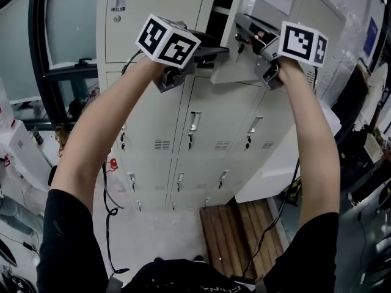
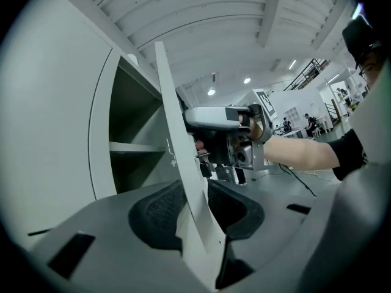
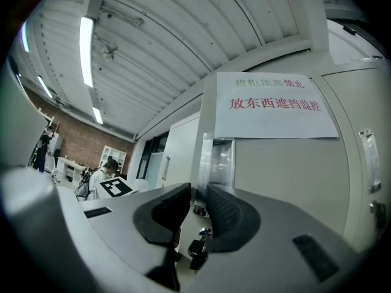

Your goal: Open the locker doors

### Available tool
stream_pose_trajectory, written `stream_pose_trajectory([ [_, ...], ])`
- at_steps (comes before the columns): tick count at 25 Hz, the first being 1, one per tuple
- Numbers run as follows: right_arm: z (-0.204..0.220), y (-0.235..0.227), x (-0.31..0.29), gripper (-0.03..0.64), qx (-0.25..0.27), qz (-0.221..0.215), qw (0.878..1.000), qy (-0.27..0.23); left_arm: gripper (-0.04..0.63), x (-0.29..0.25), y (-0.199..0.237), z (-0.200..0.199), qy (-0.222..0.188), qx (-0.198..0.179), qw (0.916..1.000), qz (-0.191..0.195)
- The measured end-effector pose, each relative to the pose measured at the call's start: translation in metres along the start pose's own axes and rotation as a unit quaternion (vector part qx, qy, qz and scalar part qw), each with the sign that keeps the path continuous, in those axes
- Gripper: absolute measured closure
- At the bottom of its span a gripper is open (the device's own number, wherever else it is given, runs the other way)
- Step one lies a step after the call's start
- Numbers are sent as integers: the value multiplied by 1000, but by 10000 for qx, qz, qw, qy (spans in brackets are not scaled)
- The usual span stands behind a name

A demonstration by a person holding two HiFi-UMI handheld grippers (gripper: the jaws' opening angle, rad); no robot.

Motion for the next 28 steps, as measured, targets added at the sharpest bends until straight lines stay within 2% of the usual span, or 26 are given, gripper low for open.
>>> stream_pose_trajectory([
  [6, 2, 6, 21, 528, 64, -91, 9998, -144, 471, -7, -14, 3, -247, 244, 9990, 285],
  [10, 1, 7, 40, 525, 261, -94, 9994, -221, 472, -14, -27, -7, -459, 212, 9977, 452],
  [15, -3, 7, 77, 529, 600, 151, 9978, -249, 476, -30, -49, -22, -536, 186, 9953, 781],
  [18, -6, 7, 100, 529, 682, 5, 9973, -262, 476, -44, -66, -34, -569, 129, 9940, 930],
  [23, -13, -3, 156, 529, 798, 38, 9964, -281, 476, -82, -103, -58, -529, 86, 9938, 976],
  [28, -16, -12, 177, 531, 891, 289, 9951, -310, 476, -96, -114, -65, -601, 78, 9937, 942],
])
Point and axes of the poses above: the fingertips, and each gripper's own axes: x backward along the fingers, y to its left, z out of its underside, the point moved 9 cm from there along x, backward along the fingers, and after that the axes turned 15 degrees about -x, right-handed, at the moved point
